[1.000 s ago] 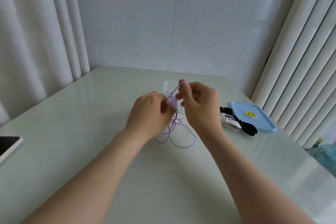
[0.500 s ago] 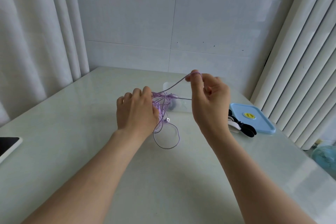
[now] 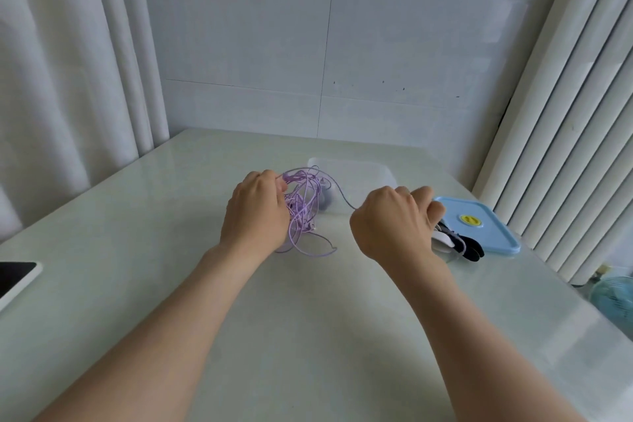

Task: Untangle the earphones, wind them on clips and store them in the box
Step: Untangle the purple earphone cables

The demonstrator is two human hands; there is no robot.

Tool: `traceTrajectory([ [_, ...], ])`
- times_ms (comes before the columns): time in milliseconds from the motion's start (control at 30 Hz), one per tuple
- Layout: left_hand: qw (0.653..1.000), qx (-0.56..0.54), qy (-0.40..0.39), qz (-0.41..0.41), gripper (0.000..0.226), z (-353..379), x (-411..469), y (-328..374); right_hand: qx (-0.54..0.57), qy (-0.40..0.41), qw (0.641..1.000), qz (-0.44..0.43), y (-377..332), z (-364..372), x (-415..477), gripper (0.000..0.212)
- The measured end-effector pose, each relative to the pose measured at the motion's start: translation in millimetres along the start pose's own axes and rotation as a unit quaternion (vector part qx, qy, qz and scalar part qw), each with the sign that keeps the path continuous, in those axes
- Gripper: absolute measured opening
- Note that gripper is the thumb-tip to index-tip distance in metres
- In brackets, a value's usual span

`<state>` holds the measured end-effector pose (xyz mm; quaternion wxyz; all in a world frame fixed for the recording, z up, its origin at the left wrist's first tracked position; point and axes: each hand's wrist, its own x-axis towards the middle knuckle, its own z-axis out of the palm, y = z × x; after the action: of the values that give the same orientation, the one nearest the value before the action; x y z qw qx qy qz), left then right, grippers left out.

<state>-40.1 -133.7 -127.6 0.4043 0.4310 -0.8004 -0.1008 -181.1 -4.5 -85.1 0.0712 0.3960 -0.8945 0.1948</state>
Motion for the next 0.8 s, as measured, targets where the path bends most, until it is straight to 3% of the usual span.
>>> traceTrajectory([
  [67,0.999,-0.003,-0.018,0.041,0.03,2.9,0.0,-1.6,0.09,0.017,0.995,-0.05,-0.1,3.2,2.5,0.036],
  [133,0.996,0.024,-0.016,0.085,0.026,0.7,-3.4,3.9,0.243,0.07,0.958,-0.134,-3.0,2.4,0.5,0.051],
  [200,0.989,0.051,0.002,0.137,0.023,-5.8,-8.0,12.3,0.319,0.104,0.917,-0.215,-7.8,-0.1,-4.5,0.05],
  [300,0.981,0.042,-0.024,0.188,0.029,-12.0,-12.7,20.7,0.294,0.127,0.902,-0.288,-12.2,4.1,-7.9,0.033],
  [400,0.981,-0.01,-0.056,0.186,0.02,-10.9,-12.9,22.2,0.271,0.135,0.907,-0.292,-12.3,11.4,-3.2,0.015],
  [500,0.981,-0.091,-0.067,0.157,0.012,-12.0,-11.4,21.9,0.26,0.128,0.916,-0.279,-8.8,12.9,4.3,0.016],
  [700,0.996,-0.083,-0.003,0.017,0.024,-13.5,-2.4,14.8,0.203,0.069,0.958,-0.188,1.7,22.4,12.4,0.022],
  [800,0.996,-0.06,-0.038,-0.046,0.039,-18.0,-2.4,12.1,0.178,0.069,0.965,-0.177,2.9,22.5,12.2,0.013],
])
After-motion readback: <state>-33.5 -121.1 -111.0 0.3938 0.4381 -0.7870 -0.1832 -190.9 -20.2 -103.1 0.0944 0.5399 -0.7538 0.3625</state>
